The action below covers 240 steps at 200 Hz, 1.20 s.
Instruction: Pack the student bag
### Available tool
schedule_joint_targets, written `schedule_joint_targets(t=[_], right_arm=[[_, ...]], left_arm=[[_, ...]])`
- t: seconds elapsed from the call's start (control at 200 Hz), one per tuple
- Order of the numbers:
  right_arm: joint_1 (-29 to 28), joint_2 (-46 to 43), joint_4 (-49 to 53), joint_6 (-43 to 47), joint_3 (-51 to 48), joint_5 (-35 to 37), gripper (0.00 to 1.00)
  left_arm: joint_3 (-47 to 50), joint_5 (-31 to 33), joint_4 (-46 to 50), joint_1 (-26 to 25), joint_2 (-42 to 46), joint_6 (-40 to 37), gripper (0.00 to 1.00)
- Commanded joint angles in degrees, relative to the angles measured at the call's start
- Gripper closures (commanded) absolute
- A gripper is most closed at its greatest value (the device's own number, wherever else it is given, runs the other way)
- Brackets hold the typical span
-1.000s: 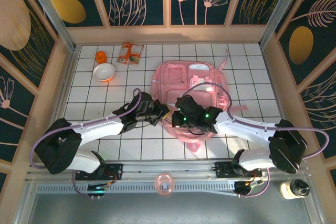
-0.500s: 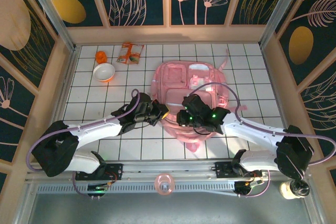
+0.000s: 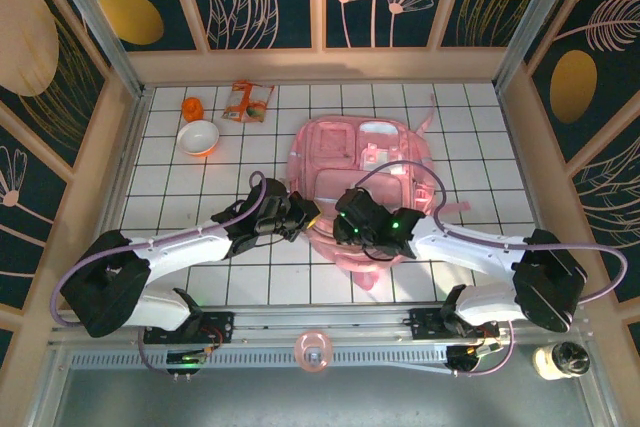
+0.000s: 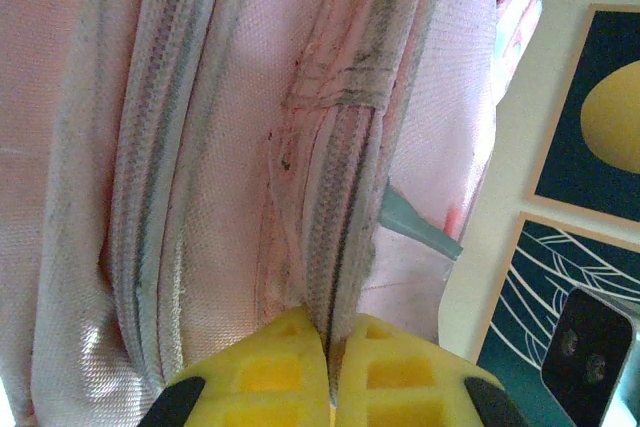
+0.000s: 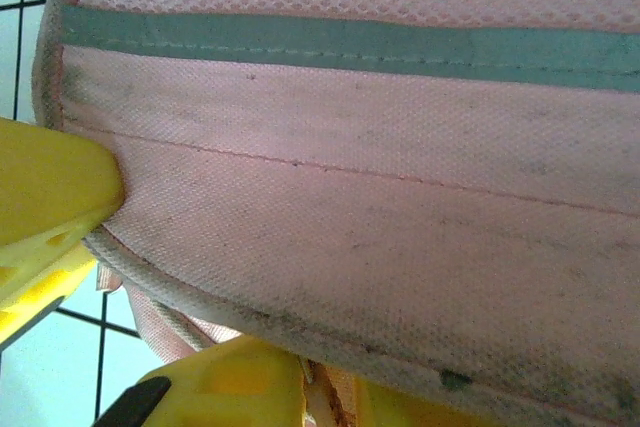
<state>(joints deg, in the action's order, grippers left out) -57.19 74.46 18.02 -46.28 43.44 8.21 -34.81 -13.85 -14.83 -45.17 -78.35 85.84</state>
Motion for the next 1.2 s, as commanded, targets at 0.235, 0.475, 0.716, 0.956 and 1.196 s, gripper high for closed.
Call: schedule_joint_targets(t=[0.235, 0.475, 0.716, 0.956, 1.196], right_arm=[[-0.52, -3.33, 10.11, -1.46, 1.14, 9.24, 1.00], [2.88, -7.74, 9.57, 0.69, -2.16, 4.99, 1.00], [4.26, -8.01, 2.12, 3.53, -2.86, -0.29, 1.00], [5.94, -8.43, 0.08, 5.67, -2.57, -3.19, 1.00], [8.44, -10.11, -3.35, 6.46, -4.83, -8.44, 1.00]], left_arm=[[1.24, 4.40, 1.13, 0.34, 2.65, -0.55, 1.00], [0.60, 6.96, 4.57, 2.18, 4.86, -3.08, 1.00], [0.60, 5.64, 3.36, 2.14, 5.52, -3.42, 0.70], [-5.81, 8.18, 7.08, 2.14, 7.78, -19.07, 0.29], [-12.81, 11.64, 8.49, 2.10, 9.89, -54.32, 0.29]])
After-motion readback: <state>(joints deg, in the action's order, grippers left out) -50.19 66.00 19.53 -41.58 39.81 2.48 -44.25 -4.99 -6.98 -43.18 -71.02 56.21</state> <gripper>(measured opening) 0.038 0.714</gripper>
